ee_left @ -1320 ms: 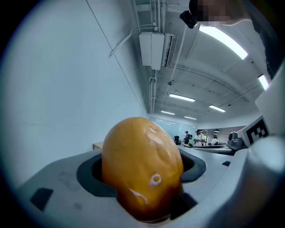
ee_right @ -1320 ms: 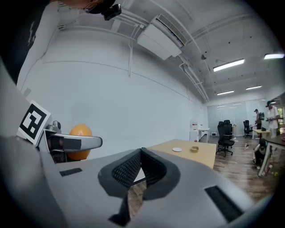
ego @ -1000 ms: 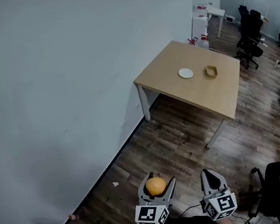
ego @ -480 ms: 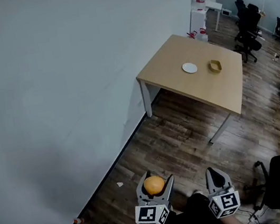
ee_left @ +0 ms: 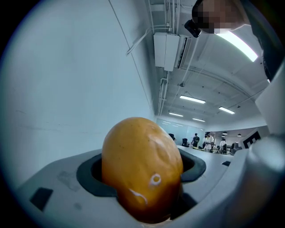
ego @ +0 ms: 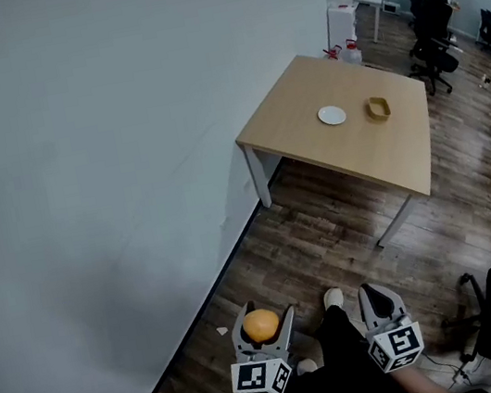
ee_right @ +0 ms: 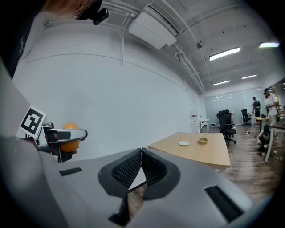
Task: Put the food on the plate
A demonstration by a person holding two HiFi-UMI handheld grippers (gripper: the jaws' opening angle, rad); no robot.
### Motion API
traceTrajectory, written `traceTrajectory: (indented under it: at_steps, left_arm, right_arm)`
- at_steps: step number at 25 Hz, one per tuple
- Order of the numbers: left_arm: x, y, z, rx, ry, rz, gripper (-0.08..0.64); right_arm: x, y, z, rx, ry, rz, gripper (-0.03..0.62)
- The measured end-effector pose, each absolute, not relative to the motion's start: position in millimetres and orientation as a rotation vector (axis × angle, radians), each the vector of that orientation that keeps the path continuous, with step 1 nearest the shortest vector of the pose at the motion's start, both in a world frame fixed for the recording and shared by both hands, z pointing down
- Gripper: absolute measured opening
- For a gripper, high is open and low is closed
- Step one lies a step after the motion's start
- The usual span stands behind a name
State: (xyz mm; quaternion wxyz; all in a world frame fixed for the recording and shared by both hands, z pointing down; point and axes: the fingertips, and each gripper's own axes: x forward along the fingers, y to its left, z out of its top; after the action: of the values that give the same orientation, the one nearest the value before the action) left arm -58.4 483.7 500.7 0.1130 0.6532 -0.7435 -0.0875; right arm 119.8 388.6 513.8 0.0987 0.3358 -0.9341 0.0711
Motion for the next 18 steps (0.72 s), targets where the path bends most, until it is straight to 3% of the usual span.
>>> traceTrajectory:
  at_steps: [18]
  left_arm:
    - [-84, 227, 518, 1.924, -2.06, -0.144, 0.333]
  right_arm:
    - [91, 141, 537, 1.047, -2.73, 0.368, 0.06]
